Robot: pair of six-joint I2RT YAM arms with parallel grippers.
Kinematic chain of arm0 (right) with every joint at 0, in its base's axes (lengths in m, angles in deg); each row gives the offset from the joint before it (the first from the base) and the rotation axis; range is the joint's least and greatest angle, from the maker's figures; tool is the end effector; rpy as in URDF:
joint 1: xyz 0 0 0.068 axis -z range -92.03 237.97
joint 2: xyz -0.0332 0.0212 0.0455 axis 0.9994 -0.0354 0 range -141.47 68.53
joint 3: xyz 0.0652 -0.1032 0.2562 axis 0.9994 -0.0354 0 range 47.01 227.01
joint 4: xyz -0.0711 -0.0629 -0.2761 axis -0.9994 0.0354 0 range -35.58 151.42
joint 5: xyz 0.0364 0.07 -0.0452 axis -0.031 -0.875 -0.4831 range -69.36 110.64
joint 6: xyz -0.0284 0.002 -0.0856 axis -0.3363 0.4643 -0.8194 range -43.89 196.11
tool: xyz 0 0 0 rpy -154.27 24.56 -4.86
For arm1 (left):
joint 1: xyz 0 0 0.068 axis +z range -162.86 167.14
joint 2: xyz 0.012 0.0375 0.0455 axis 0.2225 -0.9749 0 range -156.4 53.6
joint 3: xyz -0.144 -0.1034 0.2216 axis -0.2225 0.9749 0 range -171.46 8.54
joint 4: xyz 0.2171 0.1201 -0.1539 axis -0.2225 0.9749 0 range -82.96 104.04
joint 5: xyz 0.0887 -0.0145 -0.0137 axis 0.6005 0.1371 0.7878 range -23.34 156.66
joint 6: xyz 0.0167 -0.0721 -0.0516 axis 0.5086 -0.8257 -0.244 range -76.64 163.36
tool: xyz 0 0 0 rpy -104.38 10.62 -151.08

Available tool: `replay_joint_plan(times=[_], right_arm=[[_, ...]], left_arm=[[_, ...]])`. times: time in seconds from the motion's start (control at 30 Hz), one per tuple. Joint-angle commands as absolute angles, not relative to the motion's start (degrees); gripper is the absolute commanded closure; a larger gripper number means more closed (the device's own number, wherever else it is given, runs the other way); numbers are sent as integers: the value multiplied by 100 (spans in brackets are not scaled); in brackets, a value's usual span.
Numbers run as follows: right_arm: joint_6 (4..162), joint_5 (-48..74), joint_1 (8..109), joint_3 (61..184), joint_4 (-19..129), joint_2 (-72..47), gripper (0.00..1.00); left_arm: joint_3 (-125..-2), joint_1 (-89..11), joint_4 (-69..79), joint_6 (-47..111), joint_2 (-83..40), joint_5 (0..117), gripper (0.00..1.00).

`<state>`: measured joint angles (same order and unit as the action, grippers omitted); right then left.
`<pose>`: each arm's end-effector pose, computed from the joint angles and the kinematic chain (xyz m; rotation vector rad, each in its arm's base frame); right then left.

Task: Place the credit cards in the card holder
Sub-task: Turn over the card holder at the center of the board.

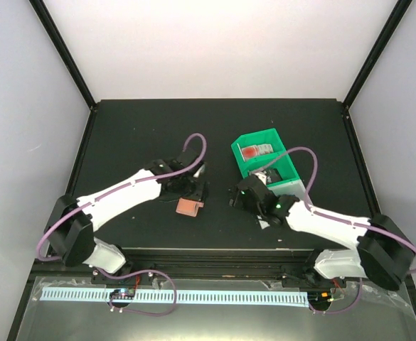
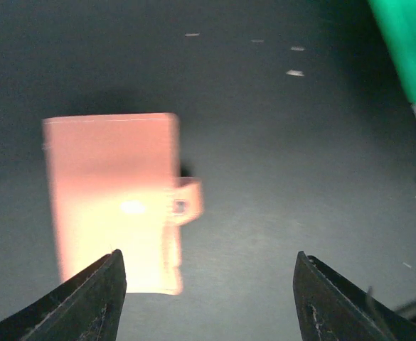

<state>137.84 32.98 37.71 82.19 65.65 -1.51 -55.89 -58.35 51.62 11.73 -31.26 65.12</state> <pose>0.2010 0.2150 0.1530 0.3525 2.4362 0.6733 0.2379 -0.2450 0.2070 0.3444 2.7664 -0.4143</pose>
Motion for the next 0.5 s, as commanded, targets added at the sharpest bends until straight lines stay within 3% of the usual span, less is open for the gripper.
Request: replay_joint_plan(times=[0.0, 0.2, 0.47], right_arm=[[12660, 2813, 3743, 8998, 6730, -1019, 36], [11726, 2579, 3264, 10131, 6905, -2676, 34], [10795, 2512, 2995, 10695, 6843, -3609, 34]], left_arm=[[-4790, -5145, 4596, 915, -2758, 6528, 34], [-3779, -4288, 3769, 850, -2641, 5757, 36], [-3291, -3702, 3211, 849, -3015, 4991, 43]])
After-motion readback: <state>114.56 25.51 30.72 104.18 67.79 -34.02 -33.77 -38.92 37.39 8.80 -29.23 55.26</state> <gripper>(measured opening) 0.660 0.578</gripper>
